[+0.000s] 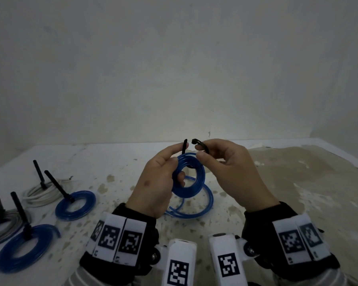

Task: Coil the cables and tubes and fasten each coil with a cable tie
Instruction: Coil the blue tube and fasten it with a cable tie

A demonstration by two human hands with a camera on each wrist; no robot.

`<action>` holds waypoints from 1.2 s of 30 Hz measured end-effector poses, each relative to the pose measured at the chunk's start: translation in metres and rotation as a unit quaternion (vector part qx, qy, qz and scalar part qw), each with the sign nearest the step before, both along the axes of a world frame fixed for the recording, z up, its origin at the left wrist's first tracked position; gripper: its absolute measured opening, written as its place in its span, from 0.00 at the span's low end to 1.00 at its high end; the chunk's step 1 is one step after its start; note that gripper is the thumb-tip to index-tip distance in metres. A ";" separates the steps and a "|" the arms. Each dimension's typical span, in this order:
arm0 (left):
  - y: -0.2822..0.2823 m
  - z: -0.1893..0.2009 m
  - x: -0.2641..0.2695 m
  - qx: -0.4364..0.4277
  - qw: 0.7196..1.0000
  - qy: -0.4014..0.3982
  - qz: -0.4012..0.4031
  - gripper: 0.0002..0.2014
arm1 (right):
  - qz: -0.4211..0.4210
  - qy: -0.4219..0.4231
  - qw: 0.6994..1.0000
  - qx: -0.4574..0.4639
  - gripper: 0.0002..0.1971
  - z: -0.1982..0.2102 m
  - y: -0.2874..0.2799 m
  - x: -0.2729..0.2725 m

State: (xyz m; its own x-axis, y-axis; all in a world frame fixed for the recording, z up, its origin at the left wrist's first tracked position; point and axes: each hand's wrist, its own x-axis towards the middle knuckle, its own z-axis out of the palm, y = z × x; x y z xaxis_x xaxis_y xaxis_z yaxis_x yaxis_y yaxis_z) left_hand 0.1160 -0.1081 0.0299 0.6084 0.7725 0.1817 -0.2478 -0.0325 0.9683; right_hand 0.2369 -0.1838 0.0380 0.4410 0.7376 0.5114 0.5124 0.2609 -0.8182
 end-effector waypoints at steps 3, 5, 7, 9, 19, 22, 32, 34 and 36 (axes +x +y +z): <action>-0.001 0.001 0.000 -0.012 1.000 -0.003 -0.013 0.19 | 0.015 0.032 0.999 0.006 0.05 0.003 -0.001 -0.002; -0.003 0.001 0.001 -0.011 1.000 -0.006 -0.015 0.19 | 0.020 0.045 0.999 0.015 0.06 0.006 -0.003 -0.002; -0.005 0.001 0.002 0.000 1.000 -0.013 -0.008 0.16 | 0.024 0.045 0.998 0.021 0.09 0.008 -0.004 -0.002; -0.007 0.000 0.003 0.017 1.000 -0.018 0.007 0.14 | 0.024 0.040 0.999 0.025 0.12 0.009 -0.004 -0.004; -0.002 -0.002 0.003 -0.032 0.998 -0.036 0.049 0.09 | 0.030 0.047 0.997 0.056 0.08 0.010 -0.005 -0.007; -0.001 -0.002 0.003 -0.038 0.997 -0.039 0.055 0.10 | 0.034 0.020 0.998 0.044 0.07 0.009 -0.005 -0.009; -0.003 -0.003 0.002 0.000 0.998 -0.039 0.056 0.07 | 0.029 0.006 0.997 0.068 0.08 0.008 -0.004 -0.013; -0.002 -0.003 0.001 0.001 0.998 -0.042 0.054 0.06 | 0.018 0.016 0.996 0.085 0.08 0.007 -0.004 -0.012; -0.001 -0.002 0.001 0.000 0.998 -0.043 0.050 0.05 | 0.017 0.030 0.995 0.094 0.07 0.008 -0.004 -0.011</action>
